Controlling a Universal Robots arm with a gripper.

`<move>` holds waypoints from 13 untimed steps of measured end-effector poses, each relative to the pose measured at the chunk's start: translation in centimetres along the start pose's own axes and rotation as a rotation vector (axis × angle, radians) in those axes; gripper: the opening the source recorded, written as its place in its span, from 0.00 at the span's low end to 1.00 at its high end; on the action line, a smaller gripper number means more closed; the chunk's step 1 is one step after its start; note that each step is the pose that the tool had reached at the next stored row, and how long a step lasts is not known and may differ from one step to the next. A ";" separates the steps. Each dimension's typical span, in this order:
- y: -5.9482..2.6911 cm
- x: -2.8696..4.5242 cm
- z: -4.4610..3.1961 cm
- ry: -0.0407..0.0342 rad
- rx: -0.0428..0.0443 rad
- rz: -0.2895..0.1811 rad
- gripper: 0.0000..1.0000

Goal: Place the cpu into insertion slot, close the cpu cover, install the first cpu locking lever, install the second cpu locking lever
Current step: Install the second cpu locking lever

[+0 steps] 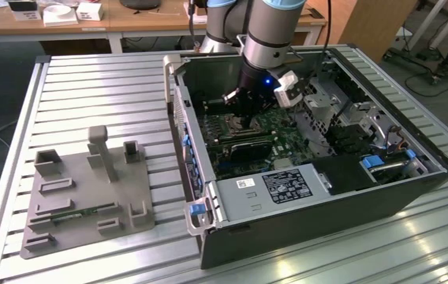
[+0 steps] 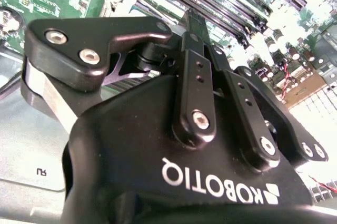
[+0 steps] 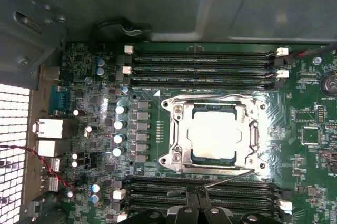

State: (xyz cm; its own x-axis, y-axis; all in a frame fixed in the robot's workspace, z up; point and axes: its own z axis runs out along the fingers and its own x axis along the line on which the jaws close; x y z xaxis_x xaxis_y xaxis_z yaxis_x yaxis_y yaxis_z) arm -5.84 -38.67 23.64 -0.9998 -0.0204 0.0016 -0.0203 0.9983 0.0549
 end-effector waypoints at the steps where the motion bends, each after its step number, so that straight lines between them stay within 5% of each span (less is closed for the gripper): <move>1: 0.01 0.19 0.00 0.0000 0.0000 0.000 0.10; 13: 0.10 1.32 1.13 0.0005 0.0001 -0.008 0.10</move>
State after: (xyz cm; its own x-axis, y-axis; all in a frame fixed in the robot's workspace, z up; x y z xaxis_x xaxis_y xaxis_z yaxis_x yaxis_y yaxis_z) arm -7.16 -38.54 22.52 -0.9996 -0.0280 0.0017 -0.0279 0.9981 0.0548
